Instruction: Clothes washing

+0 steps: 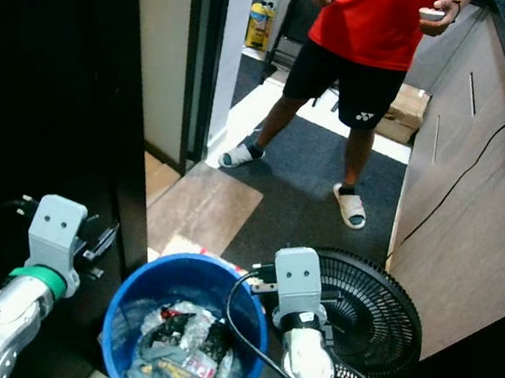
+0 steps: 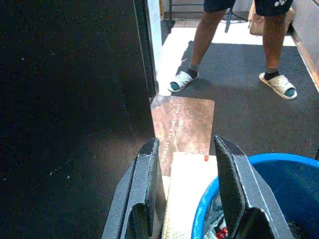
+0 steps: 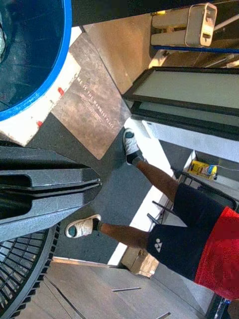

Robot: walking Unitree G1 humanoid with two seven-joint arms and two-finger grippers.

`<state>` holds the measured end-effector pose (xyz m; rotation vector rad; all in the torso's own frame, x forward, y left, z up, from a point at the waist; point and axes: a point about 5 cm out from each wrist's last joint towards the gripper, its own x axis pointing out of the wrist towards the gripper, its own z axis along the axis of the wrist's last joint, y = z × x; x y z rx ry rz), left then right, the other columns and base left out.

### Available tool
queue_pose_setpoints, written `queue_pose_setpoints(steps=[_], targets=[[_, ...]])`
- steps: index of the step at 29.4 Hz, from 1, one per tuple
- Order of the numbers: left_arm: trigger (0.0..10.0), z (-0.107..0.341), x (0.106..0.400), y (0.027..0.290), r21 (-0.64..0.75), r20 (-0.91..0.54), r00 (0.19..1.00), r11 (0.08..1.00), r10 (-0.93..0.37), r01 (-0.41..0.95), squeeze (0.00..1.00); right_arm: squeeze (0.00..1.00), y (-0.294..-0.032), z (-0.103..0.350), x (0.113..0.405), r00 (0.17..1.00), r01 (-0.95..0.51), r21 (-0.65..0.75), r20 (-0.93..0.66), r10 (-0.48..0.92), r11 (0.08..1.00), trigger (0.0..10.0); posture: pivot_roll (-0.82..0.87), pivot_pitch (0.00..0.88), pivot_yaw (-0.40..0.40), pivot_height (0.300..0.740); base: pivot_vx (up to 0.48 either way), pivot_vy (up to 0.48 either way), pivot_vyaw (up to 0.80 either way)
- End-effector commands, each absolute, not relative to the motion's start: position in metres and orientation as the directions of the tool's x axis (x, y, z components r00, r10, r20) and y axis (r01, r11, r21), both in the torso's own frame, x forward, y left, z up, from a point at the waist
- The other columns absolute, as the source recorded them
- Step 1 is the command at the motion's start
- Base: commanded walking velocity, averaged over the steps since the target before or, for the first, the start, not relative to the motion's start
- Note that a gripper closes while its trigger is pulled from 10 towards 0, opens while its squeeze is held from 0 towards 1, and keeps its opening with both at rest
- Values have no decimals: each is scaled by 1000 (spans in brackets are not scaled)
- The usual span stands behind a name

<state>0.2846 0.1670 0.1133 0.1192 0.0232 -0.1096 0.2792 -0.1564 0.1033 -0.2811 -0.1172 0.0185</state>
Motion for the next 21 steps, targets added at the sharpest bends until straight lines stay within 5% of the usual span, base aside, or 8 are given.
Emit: queue_pose_setpoints(steps=[1,4,5,6,21], targets=[[10000,107,282,166,125,-55,992,985,-112,118,0,0,-158,98,278,996,-1,-279,88,27,960,10000,80,15,-6,740,0,0,0],[10000,107,282,166,126,-55,992,985,-112,118,0,0,-158,98,278,996,-3,-279,85,27,960,10000,80,15,-6,740,0,0,0],[10000,107,282,166,126,-55,992,985,-112,118,0,686,-158,98,278,996,-9,-273,83,32,962,10000,80,15,-6,740,0,0,0],[10000,107,282,166,126,-55,992,985,-112,118,0,1000,-157,97,278,996,-14,-266,81,37,964,10000,80,15,-6,740,0,0,0],[10000,107,282,166,126,-56,992,985,-113,119,0,1000,-157,97,277,996,-21,-257,79,43,966,10000,80,15,-6,740,0,0,0]])
